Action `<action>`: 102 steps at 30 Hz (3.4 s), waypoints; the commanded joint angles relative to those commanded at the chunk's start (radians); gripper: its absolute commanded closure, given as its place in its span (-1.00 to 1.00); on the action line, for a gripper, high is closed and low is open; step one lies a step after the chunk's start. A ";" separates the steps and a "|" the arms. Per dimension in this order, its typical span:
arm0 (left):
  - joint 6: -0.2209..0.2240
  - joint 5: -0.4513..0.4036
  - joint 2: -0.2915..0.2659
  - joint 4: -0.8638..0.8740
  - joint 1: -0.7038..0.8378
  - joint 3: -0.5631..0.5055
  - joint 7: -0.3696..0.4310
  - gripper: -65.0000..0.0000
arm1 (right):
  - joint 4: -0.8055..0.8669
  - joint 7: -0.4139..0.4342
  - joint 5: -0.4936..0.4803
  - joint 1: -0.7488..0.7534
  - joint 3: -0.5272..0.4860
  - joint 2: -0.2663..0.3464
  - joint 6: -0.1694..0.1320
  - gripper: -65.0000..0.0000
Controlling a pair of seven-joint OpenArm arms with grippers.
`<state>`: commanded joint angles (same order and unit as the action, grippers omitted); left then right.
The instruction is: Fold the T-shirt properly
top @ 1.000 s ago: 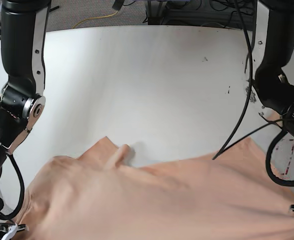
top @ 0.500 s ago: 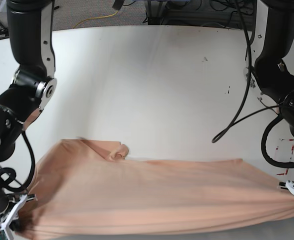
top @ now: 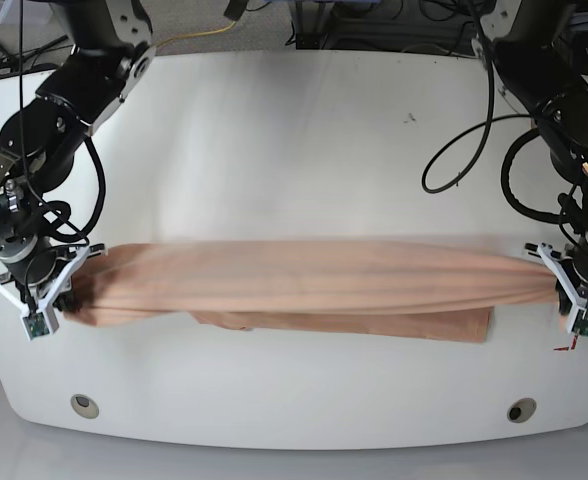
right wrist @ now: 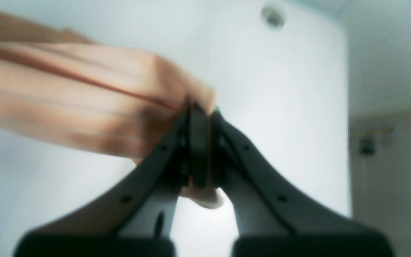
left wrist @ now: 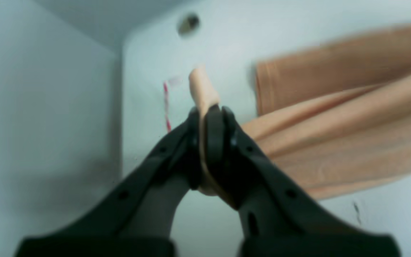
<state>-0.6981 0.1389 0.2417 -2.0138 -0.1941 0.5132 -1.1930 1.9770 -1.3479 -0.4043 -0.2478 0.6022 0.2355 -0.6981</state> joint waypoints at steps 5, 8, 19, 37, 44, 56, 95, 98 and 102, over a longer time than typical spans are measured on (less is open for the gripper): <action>0.000 -0.008 0.000 0.002 0.143 0.089 0.000 1.00 | 0.006 0.000 -0.152 0.158 0.086 -0.009 0.000 1.00; 0.000 -0.005 0.000 0.002 0.221 0.121 0.000 1.00 | 0.006 0.000 -0.204 0.238 0.089 -0.009 0.000 1.00; 0.000 -0.002 -0.002 0.003 0.417 0.181 0.012 1.00 | 0.006 0.000 -0.377 0.489 0.089 -0.011 0.000 1.00; 0.000 -0.003 -0.002 0.014 0.486 0.199 0.066 -0.21 | -0.018 0.000 -0.571 0.595 0.086 0.023 0.000 -0.47; 0.000 -0.003 -0.002 0.018 0.445 0.249 0.066 -0.21 | -0.210 0.000 -0.468 0.387 0.078 0.017 0.000 -0.47; 0.000 -0.002 -0.003 0.018 0.388 0.290 0.069 -0.21 | -0.597 0.029 -0.262 0.064 0.077 0.018 0.000 -0.47; 0.000 -0.011 -0.063 0.235 0.404 0.201 0.074 -0.20 | -0.508 0.000 -0.400 0.127 -0.517 -0.049 0.000 -0.47; 0.000 -0.012 -0.063 0.245 0.404 0.201 0.074 -0.20 | -0.552 0.023 -0.400 0.127 -0.517 -0.069 0.000 -0.33; 0.000 -0.012 -0.060 0.304 0.405 0.201 0.087 -0.20 | -0.577 0.060 -0.400 0.127 -0.520 -0.072 0.000 0.16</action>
<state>-0.6981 0.1266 0.1818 -1.7100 0.2110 0.7142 -1.1055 1.4001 -1.2881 -0.8048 -0.1204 0.0821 0.1634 -0.6981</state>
